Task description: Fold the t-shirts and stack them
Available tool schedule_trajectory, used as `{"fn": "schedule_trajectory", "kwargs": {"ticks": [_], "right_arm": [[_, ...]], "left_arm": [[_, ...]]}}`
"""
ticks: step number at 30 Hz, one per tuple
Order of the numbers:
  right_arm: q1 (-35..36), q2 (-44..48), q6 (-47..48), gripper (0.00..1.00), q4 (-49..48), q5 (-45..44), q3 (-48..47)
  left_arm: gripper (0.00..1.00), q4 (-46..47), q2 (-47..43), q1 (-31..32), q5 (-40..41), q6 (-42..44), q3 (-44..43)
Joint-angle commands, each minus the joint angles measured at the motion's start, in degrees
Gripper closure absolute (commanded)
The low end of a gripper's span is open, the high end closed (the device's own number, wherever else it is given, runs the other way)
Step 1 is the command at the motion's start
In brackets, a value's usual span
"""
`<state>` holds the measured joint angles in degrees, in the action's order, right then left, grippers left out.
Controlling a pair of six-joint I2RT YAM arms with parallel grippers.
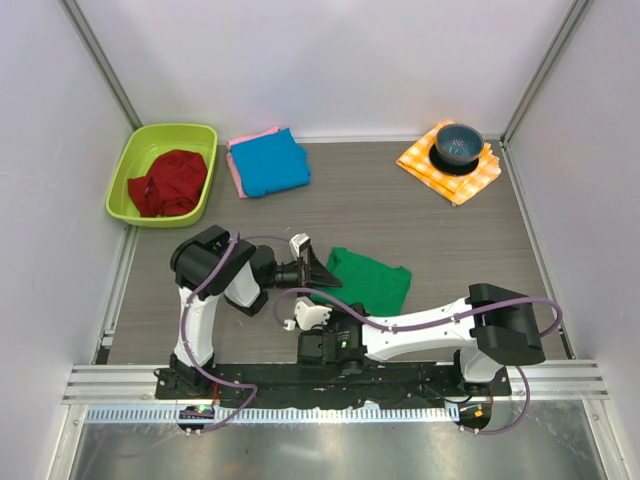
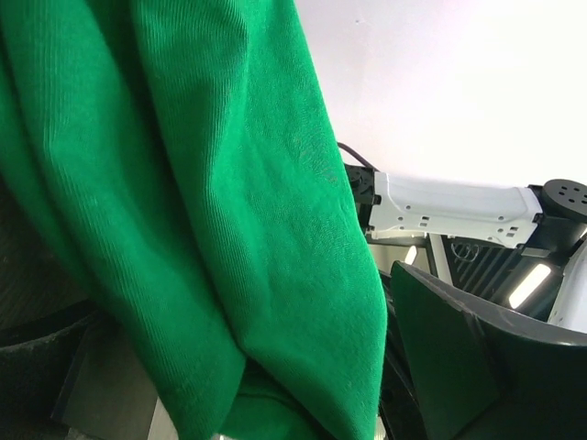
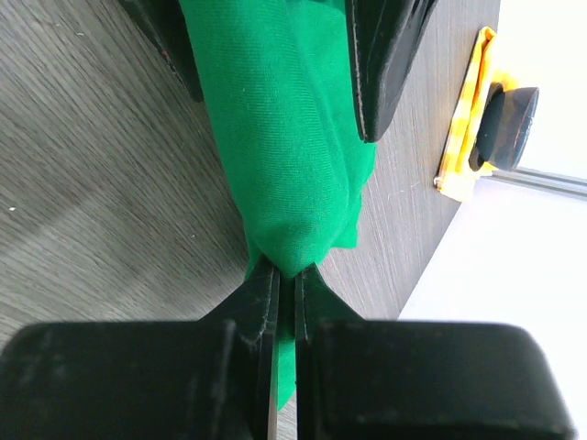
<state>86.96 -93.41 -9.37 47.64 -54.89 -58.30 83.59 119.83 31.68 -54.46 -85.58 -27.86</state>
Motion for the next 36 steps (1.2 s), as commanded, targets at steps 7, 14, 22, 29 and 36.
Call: {"fn": "schedule_trajectory", "kwargs": {"ticks": [7, 14, 22, 29, 36], "right_arm": [[4.97, 3.76, -5.57, 0.99, 2.28, -2.15, -1.55], [6.12, 2.27, -9.0, 0.99, 4.04, -2.14, -2.25], [5.94, 0.24, -14.89, 0.06, 6.68, -4.7, -3.39], [3.66, 1.12, -30.86, 0.03, 13.08, -8.29, -7.43], [-9.25, 5.68, -50.4, 0.02, 18.13, -9.19, -5.78]], "left_arm": [[0.0, -9.49, 5.77, 0.66, 1.46, -0.29, -4.39], [0.48, -14.33, 4.71, 0.75, 1.11, 1.21, -6.68], [1.0, -27.06, -0.91, 0.66, 1.46, 7.43, -10.36], [1.0, -51.29, -7.24, 0.66, 4.44, 19.04, -18.54], [1.0, -72.33, -7.69, -0.39, 11.29, 30.29, -33.63]]}}
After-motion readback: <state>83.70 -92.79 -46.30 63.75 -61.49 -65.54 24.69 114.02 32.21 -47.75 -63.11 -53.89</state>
